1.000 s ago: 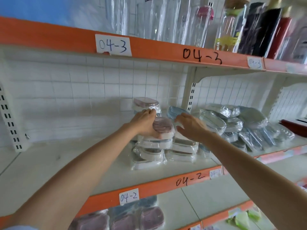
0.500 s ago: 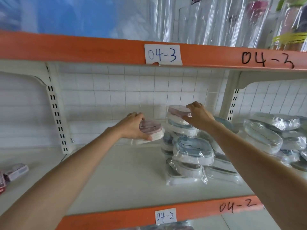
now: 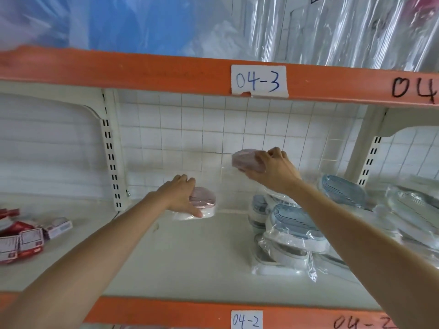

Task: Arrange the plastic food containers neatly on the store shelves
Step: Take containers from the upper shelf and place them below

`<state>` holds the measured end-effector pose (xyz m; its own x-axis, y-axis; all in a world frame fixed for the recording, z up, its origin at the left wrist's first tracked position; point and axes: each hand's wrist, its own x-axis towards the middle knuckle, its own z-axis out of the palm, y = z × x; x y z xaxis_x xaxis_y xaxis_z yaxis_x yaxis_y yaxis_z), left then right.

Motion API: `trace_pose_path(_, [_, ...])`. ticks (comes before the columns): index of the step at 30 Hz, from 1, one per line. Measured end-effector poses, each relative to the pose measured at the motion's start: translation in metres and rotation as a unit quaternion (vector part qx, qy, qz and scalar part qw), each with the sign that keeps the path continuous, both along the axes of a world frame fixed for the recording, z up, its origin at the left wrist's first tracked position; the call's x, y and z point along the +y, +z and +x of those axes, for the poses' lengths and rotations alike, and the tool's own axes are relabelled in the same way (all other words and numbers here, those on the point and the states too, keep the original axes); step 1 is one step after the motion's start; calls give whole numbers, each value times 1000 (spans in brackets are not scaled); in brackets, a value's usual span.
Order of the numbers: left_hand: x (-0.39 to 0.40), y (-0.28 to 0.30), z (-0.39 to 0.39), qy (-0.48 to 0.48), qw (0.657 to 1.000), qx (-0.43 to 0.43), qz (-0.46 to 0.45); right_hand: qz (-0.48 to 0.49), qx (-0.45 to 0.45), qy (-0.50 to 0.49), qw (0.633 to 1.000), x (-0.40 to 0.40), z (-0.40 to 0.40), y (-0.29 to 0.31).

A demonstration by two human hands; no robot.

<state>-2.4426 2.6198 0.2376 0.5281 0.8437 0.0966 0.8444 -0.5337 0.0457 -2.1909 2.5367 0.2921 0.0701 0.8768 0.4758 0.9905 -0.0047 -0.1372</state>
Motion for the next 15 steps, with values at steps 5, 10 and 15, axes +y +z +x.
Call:
trace_pose_path(5, [-4, -29, -56, 127, 986, 53, -92, -207, -125, 108, 964, 1, -59, -26])
trace_pose_path(10, [-33, -59, -110, 186, 971, 38, -145, -386, -136, 158, 899, -5, -109, -87])
trace_pose_path(15, [-73, -73, -137, 198, 972, 23, -124, -385, -179, 161, 891, -19, -128, -120])
